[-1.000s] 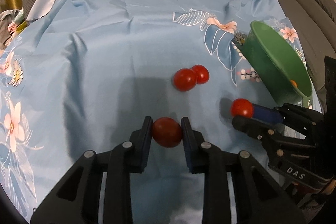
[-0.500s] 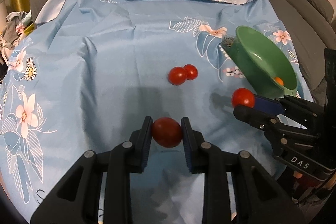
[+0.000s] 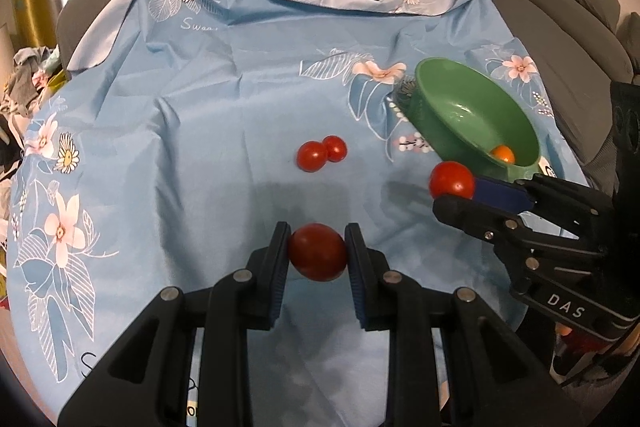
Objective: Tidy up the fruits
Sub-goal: 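Carry both cherry tomatoes into the green bowl and open both tools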
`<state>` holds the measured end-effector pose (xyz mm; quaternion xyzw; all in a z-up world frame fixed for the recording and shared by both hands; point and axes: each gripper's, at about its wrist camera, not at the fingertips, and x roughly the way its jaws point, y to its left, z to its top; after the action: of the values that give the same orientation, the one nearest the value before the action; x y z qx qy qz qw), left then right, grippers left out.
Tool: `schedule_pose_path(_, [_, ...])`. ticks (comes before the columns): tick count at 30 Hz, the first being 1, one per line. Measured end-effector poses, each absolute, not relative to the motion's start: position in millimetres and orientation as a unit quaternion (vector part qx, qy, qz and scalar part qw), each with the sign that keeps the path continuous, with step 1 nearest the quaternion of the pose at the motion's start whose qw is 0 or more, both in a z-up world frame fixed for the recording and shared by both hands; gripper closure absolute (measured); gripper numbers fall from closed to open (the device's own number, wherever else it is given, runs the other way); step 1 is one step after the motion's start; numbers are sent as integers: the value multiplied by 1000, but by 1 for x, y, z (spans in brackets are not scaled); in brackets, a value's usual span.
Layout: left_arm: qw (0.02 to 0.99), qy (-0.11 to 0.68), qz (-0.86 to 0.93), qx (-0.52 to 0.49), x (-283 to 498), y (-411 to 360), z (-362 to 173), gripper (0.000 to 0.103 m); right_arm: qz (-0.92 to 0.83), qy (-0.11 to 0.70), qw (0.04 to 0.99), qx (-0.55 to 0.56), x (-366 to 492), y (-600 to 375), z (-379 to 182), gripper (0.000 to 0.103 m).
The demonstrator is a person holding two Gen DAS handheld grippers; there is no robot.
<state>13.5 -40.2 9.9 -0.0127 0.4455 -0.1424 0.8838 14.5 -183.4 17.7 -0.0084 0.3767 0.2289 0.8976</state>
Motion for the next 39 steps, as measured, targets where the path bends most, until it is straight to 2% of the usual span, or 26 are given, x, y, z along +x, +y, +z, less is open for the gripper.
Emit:
schedule_pose_path(17, [882,404,-236,53,47,-134,43,76,164,352,921,39,22,-256,26,73])
schedule_pose_path(29, [855,427,-285,78,93,-201,21,75,92,358,926,74,41,-315,14,73])
schedule_pose_path(37, [850,432,-286,94,106,-217,14,76,77,375,920,80,48,-326,3,73])
schedule_pose_path(39, [850,433,-285,94,106,-217,14,73,74,377,920,82,47,-328,1,73])
